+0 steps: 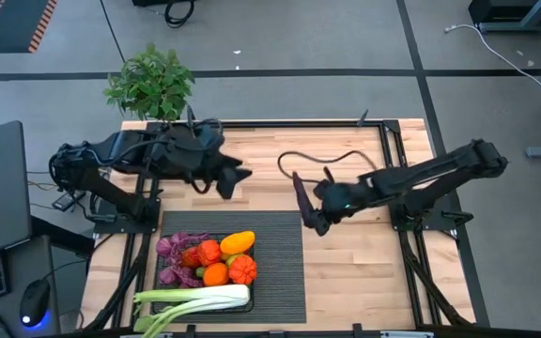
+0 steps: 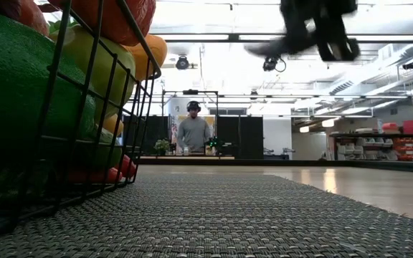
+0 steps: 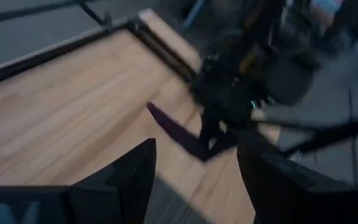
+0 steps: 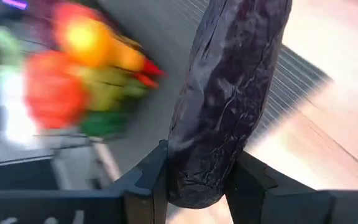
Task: Build produce basket
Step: Put the purple eggplant into the wire basket
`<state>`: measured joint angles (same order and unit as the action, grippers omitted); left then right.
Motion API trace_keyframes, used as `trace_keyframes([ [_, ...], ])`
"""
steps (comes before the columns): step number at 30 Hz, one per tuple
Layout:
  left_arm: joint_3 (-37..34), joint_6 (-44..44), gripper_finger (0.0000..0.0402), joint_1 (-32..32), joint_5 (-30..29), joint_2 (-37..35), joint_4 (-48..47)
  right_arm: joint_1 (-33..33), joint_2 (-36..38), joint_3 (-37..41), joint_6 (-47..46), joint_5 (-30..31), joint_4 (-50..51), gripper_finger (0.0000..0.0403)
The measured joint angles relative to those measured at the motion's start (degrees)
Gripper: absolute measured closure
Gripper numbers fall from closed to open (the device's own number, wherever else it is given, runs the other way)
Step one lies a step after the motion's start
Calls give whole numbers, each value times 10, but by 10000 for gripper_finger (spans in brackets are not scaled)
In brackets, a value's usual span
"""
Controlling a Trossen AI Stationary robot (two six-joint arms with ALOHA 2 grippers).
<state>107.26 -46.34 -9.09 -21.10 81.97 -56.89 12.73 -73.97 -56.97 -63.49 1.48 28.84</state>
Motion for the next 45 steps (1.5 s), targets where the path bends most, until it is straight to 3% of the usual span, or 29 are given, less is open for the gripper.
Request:
trace_keyframes([
  [7, 1, -17, 171, 9, -29, 6, 139, 3, 43, -12, 119, -17, -148, 274],
  [12, 0, -6, 171, 9, -33, 16, 185, 3, 51, -12, 150, -53, -213, 274],
  [19, 0, -13, 170, 9, -82, 33, 191, 9, 57, -12, 177, -73, -235, 273],
  [25, 1, -53, 170, 9, -88, 56, 205, 10, 59, -12, 201, -68, -251, 273],
  [36, 0, -59, 170, -5, -73, 124, 253, 10, 58, -12, 228, -39, -283, 273],
  [45, 0, -60, 170, -4, -19, 161, 282, 11, 56, -12, 233, 11, -287, 273],
])
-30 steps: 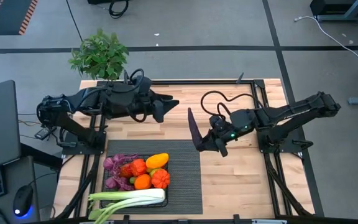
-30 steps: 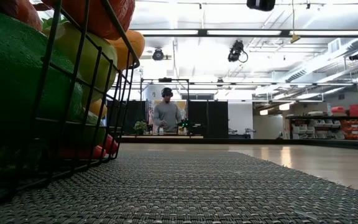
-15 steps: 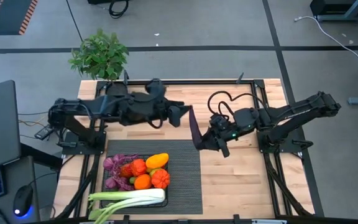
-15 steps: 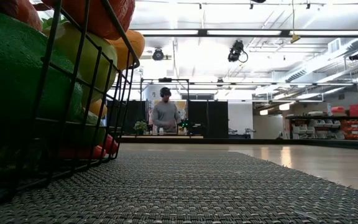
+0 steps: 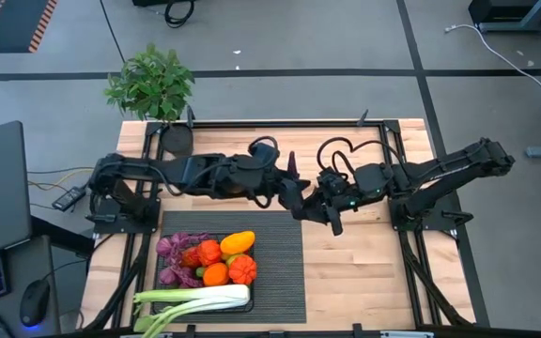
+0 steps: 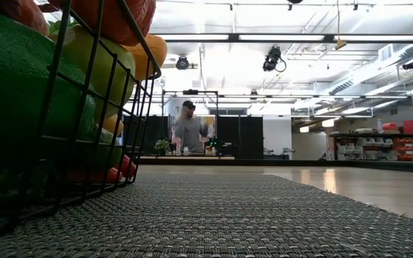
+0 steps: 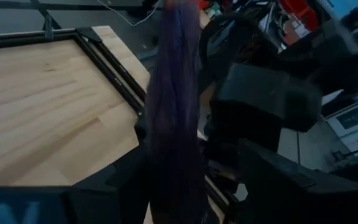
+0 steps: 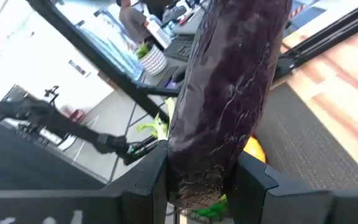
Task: Build produce basket
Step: Put the purple eggplant into the wire basket
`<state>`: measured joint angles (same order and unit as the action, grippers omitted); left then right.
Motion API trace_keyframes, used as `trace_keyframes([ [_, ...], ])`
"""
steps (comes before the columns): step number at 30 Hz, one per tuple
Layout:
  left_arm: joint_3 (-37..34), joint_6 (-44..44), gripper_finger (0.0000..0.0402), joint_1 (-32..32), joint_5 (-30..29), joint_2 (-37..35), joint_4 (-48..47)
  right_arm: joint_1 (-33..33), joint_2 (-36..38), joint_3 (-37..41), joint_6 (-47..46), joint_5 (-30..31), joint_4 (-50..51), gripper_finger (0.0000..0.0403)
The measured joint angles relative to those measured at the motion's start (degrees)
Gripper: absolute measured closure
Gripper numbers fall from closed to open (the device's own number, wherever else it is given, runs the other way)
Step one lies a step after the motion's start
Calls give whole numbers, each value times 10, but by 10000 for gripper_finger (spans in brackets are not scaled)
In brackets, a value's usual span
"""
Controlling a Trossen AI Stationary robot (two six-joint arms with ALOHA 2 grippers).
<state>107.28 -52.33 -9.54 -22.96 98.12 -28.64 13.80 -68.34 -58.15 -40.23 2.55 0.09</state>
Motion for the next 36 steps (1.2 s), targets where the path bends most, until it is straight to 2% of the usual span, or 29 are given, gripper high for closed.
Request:
trace_keyframes([
  [4, 0, 2, 172, -1, 3, 5, -1, -2, 0, 0, -2, 12, -1, 273],
  [7, 0, 5, 189, -2, 3, 5, -5, -3, 0, 0, -5, 11, 1, 271],
  [13, 0, 38, 268, 3, 21, -12, -26, -4, 0, 0, -7, 15, 10, 244],
  [17, 0, 54, 325, 4, 24, -30, -93, -4, 0, 0, -9, 13, 33, 226],
  [19, 0, 53, 340, 4, 28, -39, -134, -4, 0, 0, -9, 12, 69, 221],
  [22, 0, 47, 341, 0, 51, -56, -194, -1, 0, 0, -9, 10, 121, 216],
  [27, 0, 19, 315, -32, 98, -77, -287, -1, 0, 1, -8, 8, 191, 213],
  [30, 0, 16, 314, -58, 147, -85, -327, -1, 0, 1, -7, 6, 209, 213],
  [36, 0, 33, 324, -117, 220, -87, -465, -2, 0, 1, -2, 7, 207, 213],
])
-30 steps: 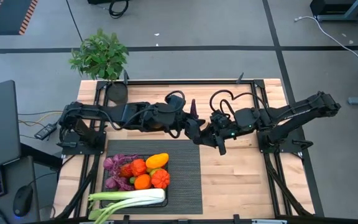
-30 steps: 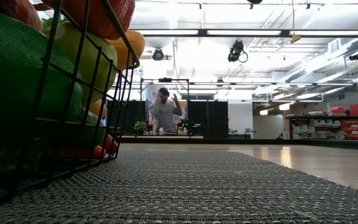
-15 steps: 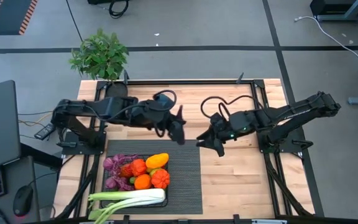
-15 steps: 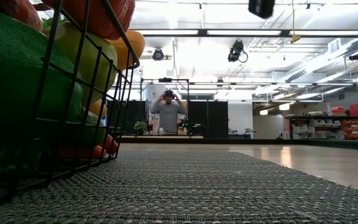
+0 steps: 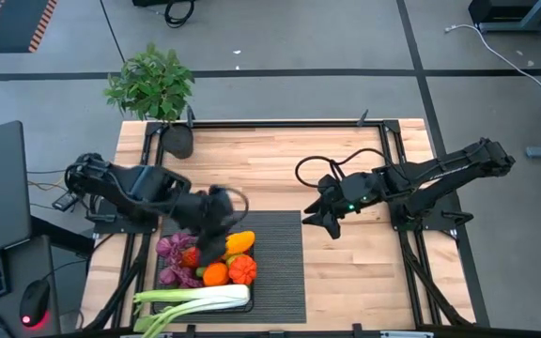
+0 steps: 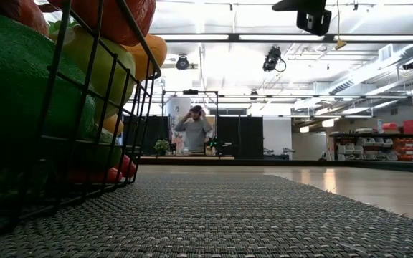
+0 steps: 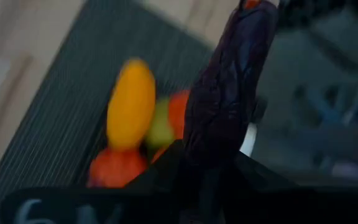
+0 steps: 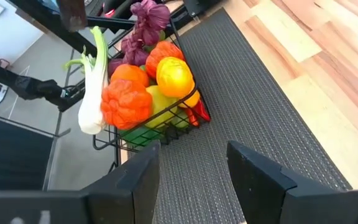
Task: Build produce basket
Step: Put the purple eggplant into the wire basket
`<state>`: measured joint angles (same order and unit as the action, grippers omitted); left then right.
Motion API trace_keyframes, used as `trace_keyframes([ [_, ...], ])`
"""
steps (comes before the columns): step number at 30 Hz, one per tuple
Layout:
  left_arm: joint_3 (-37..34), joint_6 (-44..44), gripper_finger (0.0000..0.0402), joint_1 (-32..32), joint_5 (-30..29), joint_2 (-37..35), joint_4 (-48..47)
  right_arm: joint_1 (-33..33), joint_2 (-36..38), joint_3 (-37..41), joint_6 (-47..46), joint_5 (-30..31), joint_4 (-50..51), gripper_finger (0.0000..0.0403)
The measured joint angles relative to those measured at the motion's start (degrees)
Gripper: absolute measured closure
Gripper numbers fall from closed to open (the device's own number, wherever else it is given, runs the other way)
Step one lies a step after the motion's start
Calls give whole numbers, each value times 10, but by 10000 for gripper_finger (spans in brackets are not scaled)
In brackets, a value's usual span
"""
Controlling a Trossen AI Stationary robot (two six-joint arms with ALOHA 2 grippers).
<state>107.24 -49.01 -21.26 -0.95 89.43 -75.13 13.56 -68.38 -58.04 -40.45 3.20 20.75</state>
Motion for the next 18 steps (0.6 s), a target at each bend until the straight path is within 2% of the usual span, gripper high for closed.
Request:
trace_keyframes([
  [4, 0, 42, 317, -34, 26, 5, -72, -3, 0, 0, 1, 1, 0, 213],
  [15, -1, 64, 315, -77, 19, 24, -76, -9, 0, 0, -5, 2, 0, 213],
  [18, -1, 91, 302, -84, 10, 43, -84, -9, 0, 0, -5, 2, -1, 213],
])
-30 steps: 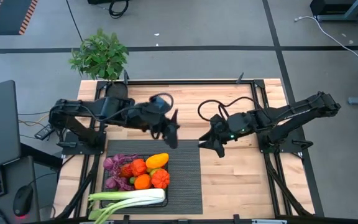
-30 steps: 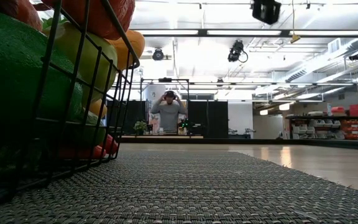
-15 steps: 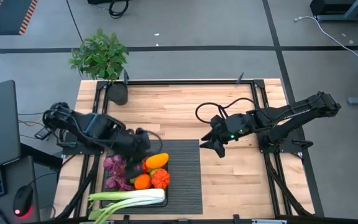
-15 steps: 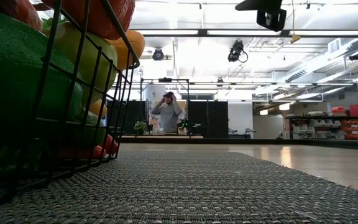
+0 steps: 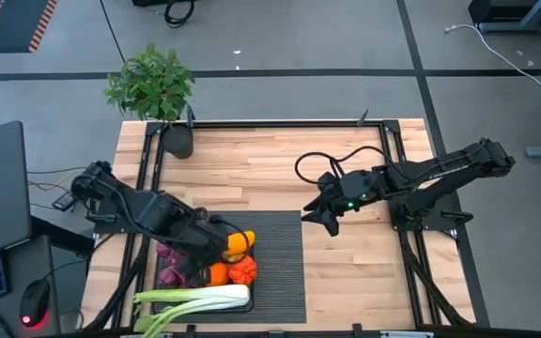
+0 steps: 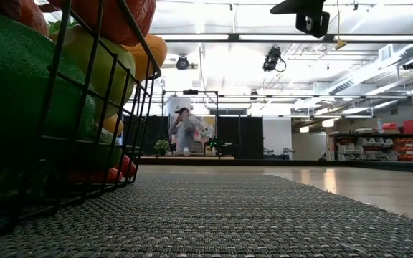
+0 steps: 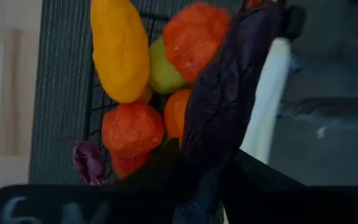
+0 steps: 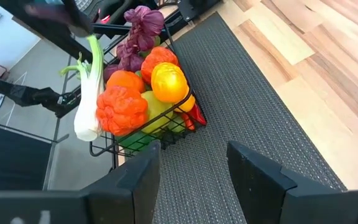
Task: Build produce basket
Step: Put the purple eggplant into the wire basket, then return to Home Position
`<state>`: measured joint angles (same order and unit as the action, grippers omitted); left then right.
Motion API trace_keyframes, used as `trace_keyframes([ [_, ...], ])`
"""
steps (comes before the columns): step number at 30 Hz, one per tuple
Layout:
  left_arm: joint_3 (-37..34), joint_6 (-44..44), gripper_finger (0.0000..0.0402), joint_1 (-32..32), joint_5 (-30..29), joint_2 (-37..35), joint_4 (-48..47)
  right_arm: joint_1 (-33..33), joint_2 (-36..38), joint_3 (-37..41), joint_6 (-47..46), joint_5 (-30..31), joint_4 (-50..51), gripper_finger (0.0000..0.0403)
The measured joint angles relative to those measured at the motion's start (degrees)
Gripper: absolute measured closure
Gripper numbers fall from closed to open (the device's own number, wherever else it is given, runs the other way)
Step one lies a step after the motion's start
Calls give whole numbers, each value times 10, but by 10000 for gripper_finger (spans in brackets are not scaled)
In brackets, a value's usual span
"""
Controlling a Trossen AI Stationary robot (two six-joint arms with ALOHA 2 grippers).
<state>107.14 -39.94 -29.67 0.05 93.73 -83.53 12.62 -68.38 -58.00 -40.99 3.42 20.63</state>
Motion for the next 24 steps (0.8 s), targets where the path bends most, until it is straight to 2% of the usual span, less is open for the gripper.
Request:
trace_keyframes([
  [3, 0, 6, 271, -2, -1, 17, -17, 0, 0, 0, -13, 0, 1, 213],
  [10, 0, 7, 169, 1, -5, 32, -28, 0, 0, 0, -15, -4, 1, 213],
  [14, 0, 1, 130, 10, -4, 32, -28, 0, 0, 0, -15, -32, 1, 213],
  [18, 26, -9, 122, 24, -15, 31, -25, -4, 4, 0, -15, -51, 0, 213],
  [24, 76, -26, 149, 48, -136, 29, 15, -21, 28, -2, 1, -62, -4, 214],
])
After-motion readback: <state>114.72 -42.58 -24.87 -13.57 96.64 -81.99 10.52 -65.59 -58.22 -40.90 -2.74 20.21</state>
